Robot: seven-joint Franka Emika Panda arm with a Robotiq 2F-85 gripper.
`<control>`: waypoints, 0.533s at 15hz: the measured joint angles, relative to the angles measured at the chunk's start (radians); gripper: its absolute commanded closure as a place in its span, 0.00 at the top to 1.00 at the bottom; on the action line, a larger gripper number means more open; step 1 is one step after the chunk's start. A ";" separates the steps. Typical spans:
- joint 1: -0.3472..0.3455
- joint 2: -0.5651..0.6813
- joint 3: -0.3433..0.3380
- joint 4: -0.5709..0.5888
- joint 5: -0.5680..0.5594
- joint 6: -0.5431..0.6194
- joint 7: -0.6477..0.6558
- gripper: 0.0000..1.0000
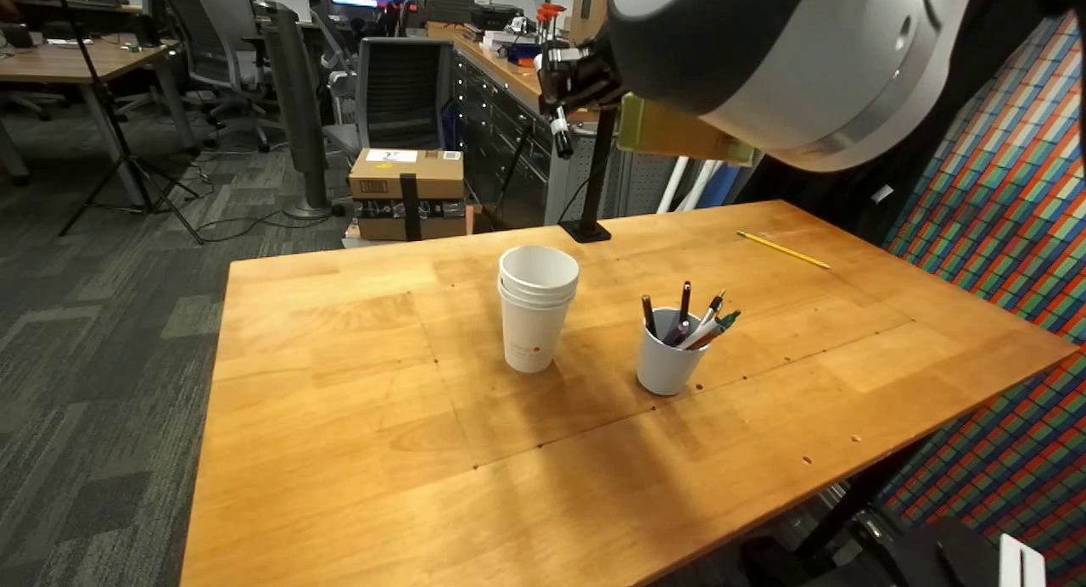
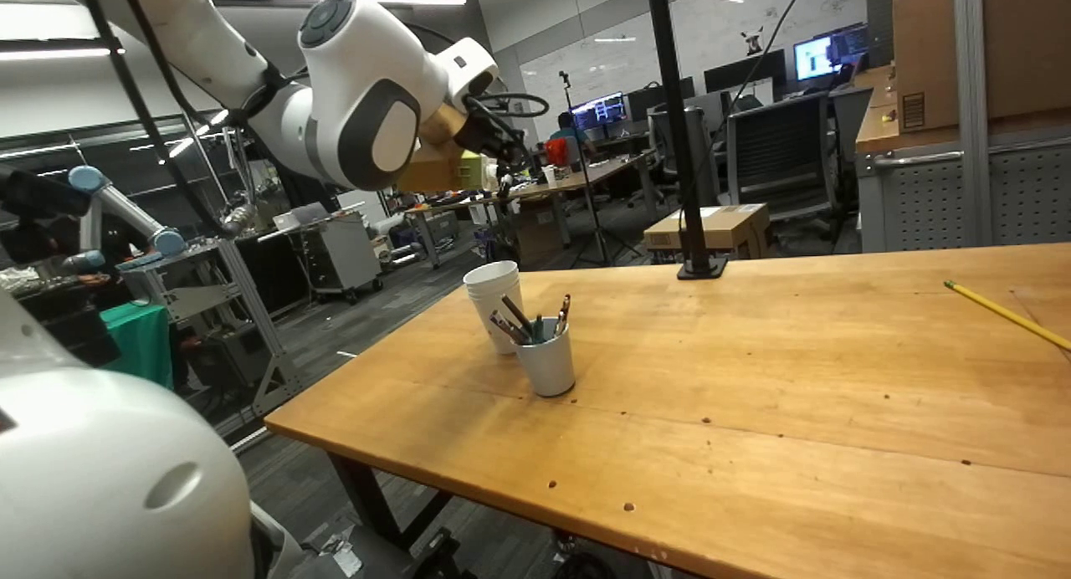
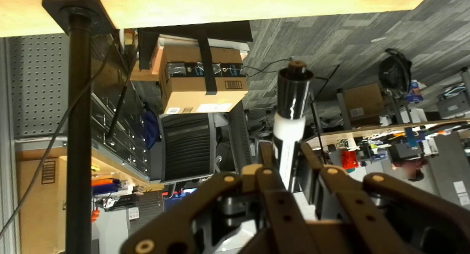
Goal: Stack the white cups together, place the black marker inside the topmost cup on the stacked cups
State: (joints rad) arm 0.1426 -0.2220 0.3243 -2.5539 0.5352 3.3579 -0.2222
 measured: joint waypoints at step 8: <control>-0.098 -0.041 0.159 -0.103 0.084 0.083 -0.002 0.08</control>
State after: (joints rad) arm 0.0444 -0.2626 0.4836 -2.6573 0.6192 3.4412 -0.2246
